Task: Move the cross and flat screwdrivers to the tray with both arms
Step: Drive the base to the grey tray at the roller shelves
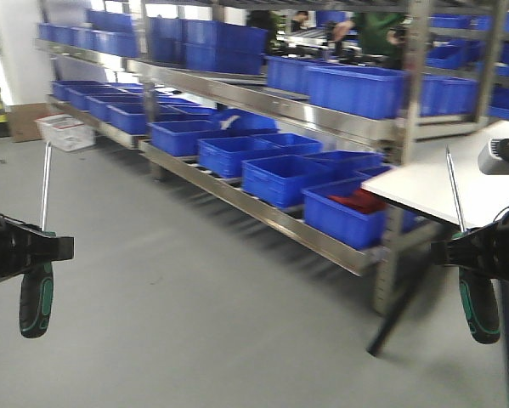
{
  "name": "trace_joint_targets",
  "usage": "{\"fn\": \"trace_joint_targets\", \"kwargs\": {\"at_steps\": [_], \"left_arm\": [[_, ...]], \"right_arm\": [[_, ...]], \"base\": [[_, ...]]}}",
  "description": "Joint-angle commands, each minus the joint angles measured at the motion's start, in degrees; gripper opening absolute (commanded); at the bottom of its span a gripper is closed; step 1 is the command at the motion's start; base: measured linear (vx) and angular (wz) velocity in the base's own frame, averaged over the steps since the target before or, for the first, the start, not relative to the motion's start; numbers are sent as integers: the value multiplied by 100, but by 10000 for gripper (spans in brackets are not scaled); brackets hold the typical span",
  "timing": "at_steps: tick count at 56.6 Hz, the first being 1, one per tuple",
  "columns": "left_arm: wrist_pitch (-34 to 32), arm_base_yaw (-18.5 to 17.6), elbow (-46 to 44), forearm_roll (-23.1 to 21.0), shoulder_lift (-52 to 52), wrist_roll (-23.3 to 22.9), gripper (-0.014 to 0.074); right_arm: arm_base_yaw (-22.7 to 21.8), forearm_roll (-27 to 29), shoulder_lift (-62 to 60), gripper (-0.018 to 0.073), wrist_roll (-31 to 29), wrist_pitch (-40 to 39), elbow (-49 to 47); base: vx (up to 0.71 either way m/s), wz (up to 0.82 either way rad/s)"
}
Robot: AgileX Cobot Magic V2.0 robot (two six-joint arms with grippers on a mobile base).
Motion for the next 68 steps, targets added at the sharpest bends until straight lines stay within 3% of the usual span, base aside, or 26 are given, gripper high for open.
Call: {"fn": "trace_joint_targets", "kwargs": {"at_steps": [1,41,68], "left_arm": [[-494,-31,-153,-92,-195,-20,-4],[-494,-31,-153,-92,-195,-20,-4],[-494,-31,-153,-92,-195,-20,-4]], "right_arm": [[-9,19,-183,-8,-14,-430,-162],[-9,-7,-183,-8,-14,-432,-162],[-9,-7,-183,-8,-14,-432,-162]], "base": [[58,57],[60,58],[60,36]]}}
